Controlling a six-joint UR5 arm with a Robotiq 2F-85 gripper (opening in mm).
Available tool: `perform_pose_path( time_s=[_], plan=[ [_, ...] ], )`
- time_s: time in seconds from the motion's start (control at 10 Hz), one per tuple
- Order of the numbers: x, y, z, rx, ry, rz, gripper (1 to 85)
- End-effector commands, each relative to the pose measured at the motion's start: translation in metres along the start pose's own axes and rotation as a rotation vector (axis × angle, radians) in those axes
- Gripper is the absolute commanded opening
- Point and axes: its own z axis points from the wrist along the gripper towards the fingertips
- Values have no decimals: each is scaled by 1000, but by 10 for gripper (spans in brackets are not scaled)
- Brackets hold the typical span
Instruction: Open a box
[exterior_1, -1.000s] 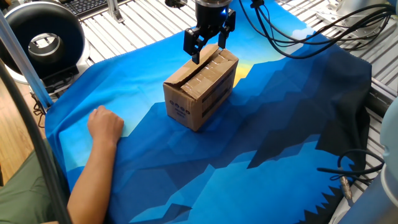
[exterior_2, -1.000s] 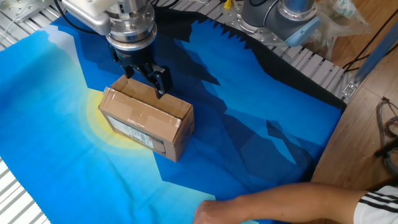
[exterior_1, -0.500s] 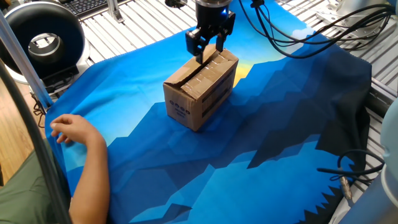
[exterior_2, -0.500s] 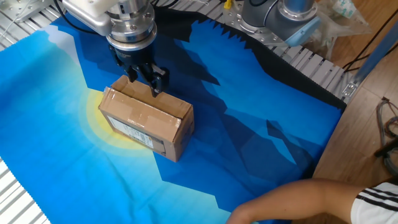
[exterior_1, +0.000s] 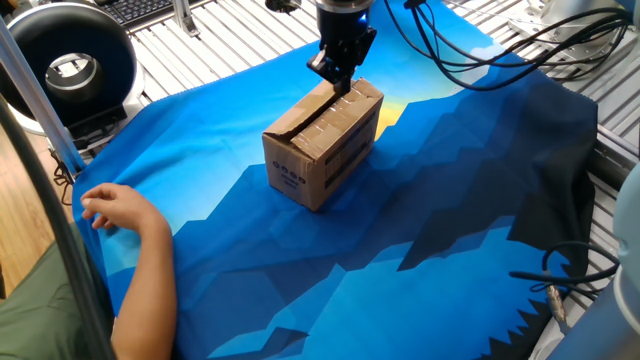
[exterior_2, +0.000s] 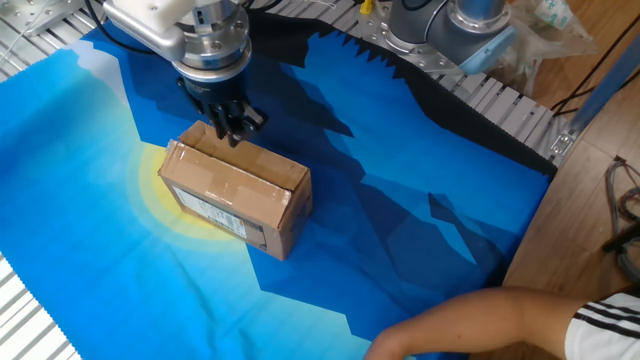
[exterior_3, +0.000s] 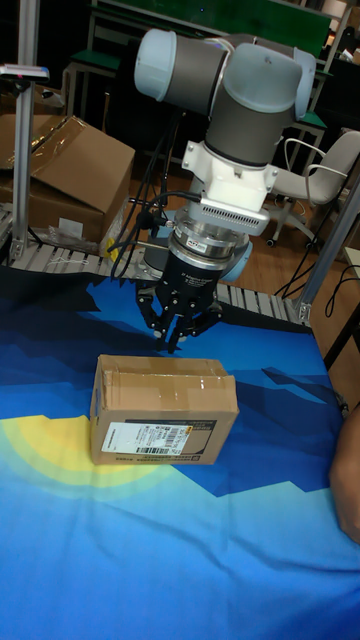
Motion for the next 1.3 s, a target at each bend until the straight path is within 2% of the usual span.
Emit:
perform_pose_path(
  time_s=[0.0,0.7,1.2],
  plan=[
    [0,1,-1,-6,-2,-3,13],
    [-1,3,-1,-7,-10,9,13],
    [-1,4,2,-22,-22,14,13]
  ],
)
